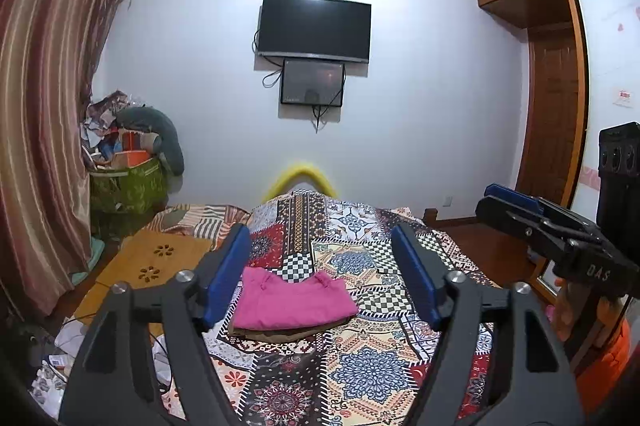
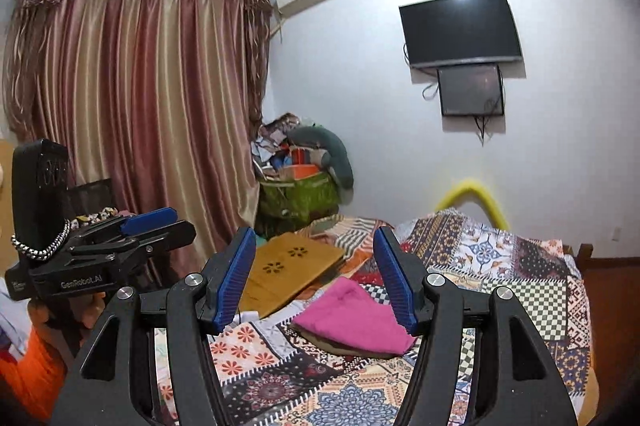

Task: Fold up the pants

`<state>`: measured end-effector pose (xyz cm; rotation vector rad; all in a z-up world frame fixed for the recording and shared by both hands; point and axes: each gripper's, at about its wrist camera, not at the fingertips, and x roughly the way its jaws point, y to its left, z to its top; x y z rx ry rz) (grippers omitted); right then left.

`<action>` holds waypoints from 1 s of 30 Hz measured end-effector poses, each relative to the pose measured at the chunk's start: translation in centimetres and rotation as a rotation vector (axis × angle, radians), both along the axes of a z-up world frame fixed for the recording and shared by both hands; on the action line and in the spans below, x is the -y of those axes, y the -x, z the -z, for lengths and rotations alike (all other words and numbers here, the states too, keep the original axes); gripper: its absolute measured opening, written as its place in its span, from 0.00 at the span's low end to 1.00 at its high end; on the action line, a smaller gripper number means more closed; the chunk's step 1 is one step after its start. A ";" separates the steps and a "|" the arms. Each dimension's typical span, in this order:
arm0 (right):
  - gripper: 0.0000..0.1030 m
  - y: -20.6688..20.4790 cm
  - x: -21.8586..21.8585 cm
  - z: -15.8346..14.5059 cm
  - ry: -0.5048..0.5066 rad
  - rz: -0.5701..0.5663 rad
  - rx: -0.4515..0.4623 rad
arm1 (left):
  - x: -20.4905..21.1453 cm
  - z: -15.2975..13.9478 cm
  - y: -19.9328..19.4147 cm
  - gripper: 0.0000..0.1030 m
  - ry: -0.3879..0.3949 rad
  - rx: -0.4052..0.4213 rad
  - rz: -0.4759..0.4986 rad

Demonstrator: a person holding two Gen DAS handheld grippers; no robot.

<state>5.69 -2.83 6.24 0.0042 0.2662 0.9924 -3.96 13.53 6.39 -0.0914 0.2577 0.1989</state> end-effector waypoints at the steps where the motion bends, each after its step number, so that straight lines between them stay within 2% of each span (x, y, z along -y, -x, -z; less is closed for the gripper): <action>1: 0.63 0.3 0.0 0.0 -0.005 0.008 0.007 | 0.2 0.0 0.3 0.76 -0.003 0.004 -0.001; 2: 0.69 0.6 0.2 0.0 -0.013 0.015 0.013 | 0.2 0.1 0.4 0.82 -0.005 0.008 -0.006; 4: 0.72 0.7 0.3 0.1 -0.019 0.025 0.022 | 0.4 0.2 0.8 0.87 -0.004 0.020 -0.017; 6: 0.75 0.8 0.4 0.3 -0.016 0.032 0.018 | 0.3 0.3 0.9 0.88 -0.003 0.020 -0.017; 8: 0.82 1.0 0.5 0.2 -0.021 0.032 0.009 | 0.4 0.4 1.0 0.89 -0.015 0.024 -0.025; 18: 0.92 1.4 1.2 0.6 -0.038 0.076 0.001 | 0.6 0.9 1.2 0.94 -0.017 0.035 -0.034; 20: 0.99 1.5 1.3 0.7 -0.039 0.084 0.001 | 0.5 1.0 1.1 0.95 -0.014 0.032 -0.036; 30: 1.00 1.9 1.7 0.7 -0.036 0.097 0.006 | 0.9 1.3 0.9 0.95 -0.018 0.024 -0.031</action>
